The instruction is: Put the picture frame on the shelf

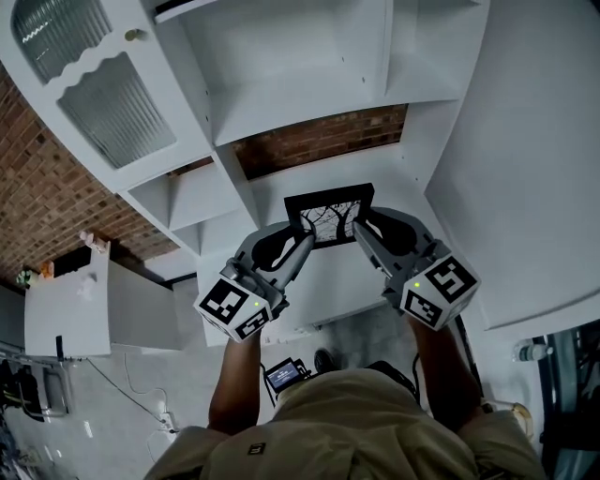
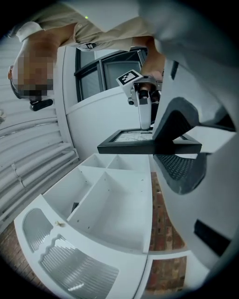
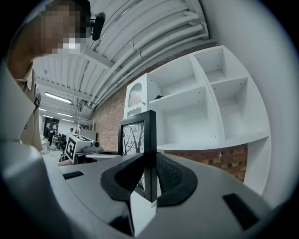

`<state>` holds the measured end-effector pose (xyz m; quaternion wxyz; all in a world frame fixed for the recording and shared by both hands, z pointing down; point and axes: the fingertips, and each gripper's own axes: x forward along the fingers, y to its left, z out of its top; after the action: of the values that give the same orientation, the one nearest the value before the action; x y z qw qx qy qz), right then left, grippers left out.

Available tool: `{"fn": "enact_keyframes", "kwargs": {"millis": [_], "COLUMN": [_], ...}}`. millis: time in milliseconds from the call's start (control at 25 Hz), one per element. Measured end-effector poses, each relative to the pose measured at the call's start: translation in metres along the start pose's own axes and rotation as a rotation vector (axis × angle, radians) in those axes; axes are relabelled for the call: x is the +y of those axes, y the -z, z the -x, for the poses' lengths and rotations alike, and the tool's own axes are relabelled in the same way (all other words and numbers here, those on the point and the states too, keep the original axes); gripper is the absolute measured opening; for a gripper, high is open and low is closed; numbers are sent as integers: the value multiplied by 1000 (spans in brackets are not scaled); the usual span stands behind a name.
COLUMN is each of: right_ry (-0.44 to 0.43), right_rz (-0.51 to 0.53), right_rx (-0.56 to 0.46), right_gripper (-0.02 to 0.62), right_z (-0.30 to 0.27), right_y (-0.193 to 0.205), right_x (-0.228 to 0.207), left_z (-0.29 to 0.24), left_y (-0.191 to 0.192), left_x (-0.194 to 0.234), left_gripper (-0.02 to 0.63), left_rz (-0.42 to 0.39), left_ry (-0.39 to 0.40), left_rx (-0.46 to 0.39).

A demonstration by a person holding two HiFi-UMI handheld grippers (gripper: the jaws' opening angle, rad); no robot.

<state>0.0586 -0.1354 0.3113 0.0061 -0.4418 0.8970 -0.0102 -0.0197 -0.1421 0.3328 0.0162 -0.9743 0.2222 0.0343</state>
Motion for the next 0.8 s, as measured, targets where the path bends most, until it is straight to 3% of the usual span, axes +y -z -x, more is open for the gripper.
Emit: {"fn": "enact_keyframes", "kwargs": {"millis": [440, 800], "right_ry": [-20, -88], "right_rz": [9, 15], "right_rx": [-4, -31], "right_gripper": [78, 78], "right_z": [-115, -148], "right_y": [-31, -38], "right_x": [-76, -99], "left_z": [-53, -67], "left_y": [-22, -29], "left_x": [127, 161], "left_gripper": [92, 94], "left_rz": [8, -39], "left_ry": [-58, -138], "left_rx": [4, 11]}}
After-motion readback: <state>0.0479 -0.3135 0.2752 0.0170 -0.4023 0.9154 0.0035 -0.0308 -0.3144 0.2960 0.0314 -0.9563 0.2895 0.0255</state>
